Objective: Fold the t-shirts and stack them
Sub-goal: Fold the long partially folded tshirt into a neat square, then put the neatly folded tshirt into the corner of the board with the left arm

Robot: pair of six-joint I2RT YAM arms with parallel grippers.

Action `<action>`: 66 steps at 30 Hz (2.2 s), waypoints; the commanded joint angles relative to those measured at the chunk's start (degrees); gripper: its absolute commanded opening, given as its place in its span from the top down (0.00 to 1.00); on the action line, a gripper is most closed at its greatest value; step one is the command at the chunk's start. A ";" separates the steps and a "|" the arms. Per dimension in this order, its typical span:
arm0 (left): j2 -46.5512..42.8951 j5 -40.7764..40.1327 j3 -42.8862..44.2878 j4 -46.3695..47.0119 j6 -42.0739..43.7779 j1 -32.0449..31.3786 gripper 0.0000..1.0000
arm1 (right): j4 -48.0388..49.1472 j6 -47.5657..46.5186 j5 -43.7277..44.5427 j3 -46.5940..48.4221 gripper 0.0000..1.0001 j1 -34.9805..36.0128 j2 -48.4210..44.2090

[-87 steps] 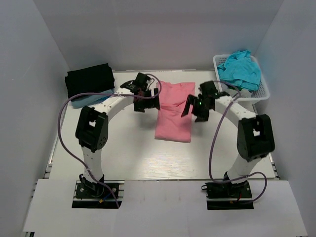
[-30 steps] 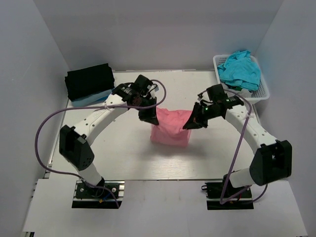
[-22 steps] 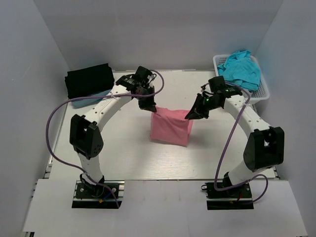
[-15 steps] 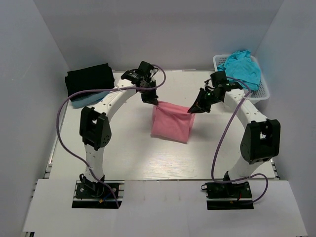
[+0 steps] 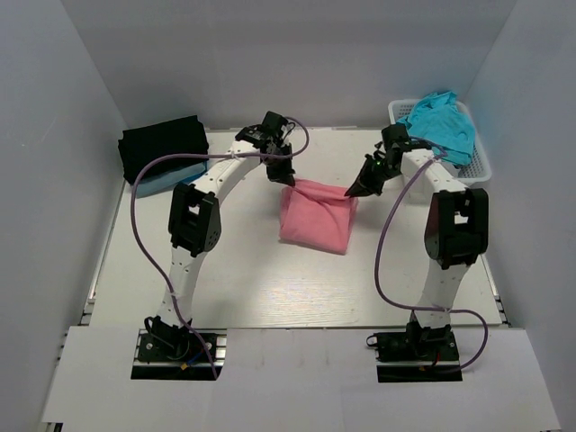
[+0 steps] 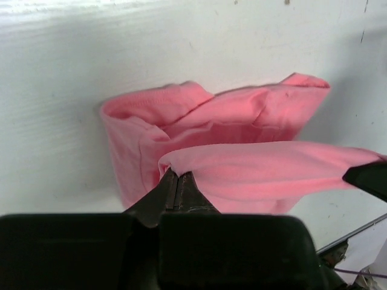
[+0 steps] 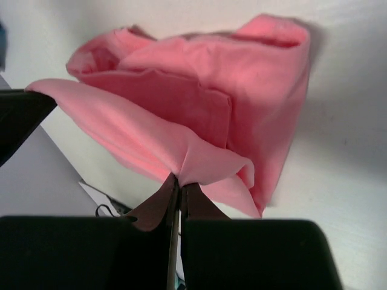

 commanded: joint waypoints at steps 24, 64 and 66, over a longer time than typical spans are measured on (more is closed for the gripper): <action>-5.86 9.91 -16.13 15.45 15.62 0.24 0.00 | 6.55 -2.25 5.96 -9.36 0.10 -1.70 -8.27; -10.34 7.27 -28.54 26.38 14.90 -4.42 1.00 | 6.02 -5.68 2.71 -15.18 0.10 -5.39 -17.59; -11.83 8.94 -28.54 27.78 16.04 -4.42 1.00 | 6.02 -5.76 2.27 -15.98 0.10 -5.83 -19.09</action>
